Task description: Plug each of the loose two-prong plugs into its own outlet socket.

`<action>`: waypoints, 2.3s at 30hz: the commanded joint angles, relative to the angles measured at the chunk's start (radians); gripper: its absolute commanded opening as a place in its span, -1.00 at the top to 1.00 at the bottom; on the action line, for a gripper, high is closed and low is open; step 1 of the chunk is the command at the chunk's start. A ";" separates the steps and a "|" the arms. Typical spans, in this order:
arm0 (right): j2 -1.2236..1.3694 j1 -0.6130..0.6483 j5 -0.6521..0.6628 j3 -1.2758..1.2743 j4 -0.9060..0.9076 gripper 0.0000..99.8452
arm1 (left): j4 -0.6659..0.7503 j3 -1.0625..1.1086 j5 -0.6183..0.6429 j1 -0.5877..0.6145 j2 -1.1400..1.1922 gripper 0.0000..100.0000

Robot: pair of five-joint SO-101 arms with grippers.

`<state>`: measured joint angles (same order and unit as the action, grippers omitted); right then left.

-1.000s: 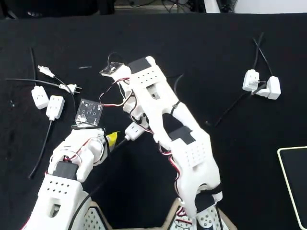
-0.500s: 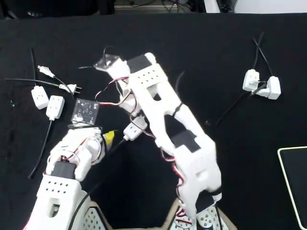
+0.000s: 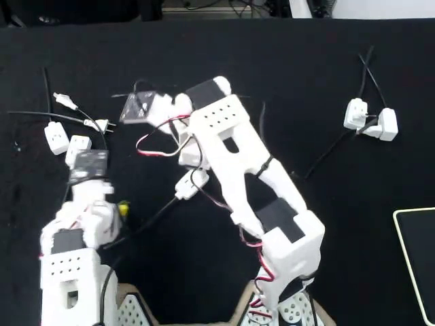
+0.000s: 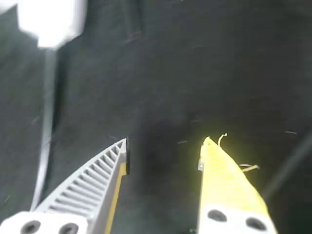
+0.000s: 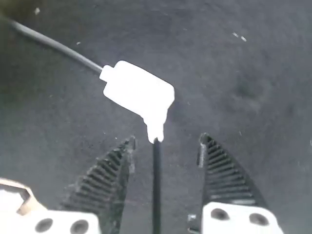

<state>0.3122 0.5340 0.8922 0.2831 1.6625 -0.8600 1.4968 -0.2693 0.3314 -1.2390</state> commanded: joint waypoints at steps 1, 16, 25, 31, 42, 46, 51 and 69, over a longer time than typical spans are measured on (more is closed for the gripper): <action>-0.071 0.069 0.087 -0.035 0.005 0.52 | -0.009 -0.054 -0.017 0.183 -0.014 0.51; -0.071 0.158 0.388 -0.358 -0.140 0.17 | -0.017 0.010 -0.012 0.246 -0.014 0.51; -0.064 0.110 0.423 -0.498 -0.394 0.17 | -0.017 0.010 -0.012 0.246 -0.014 0.51; -0.064 0.031 0.423 -0.555 -0.512 0.18 | -0.057 -0.015 -0.012 0.245 -0.014 0.51; -0.071 -0.012 0.236 -0.549 -0.609 0.98 | -0.080 -0.027 -0.012 0.243 -0.014 0.51; -0.119 -0.040 -0.037 -0.501 -0.592 0.98 | -0.080 -0.027 -0.012 0.245 -0.014 0.51; -0.189 -0.222 -0.499 -0.395 -0.422 0.98 | -0.077 -0.022 -0.012 0.243 -0.014 0.51; -0.022 -0.684 -0.706 -0.323 -0.586 0.98 | -0.074 -0.018 -0.012 0.237 -0.014 0.51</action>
<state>0.2831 -0.0660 0.1926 -0.1312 1.0963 -0.9337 1.5213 -0.2770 0.5708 -1.2390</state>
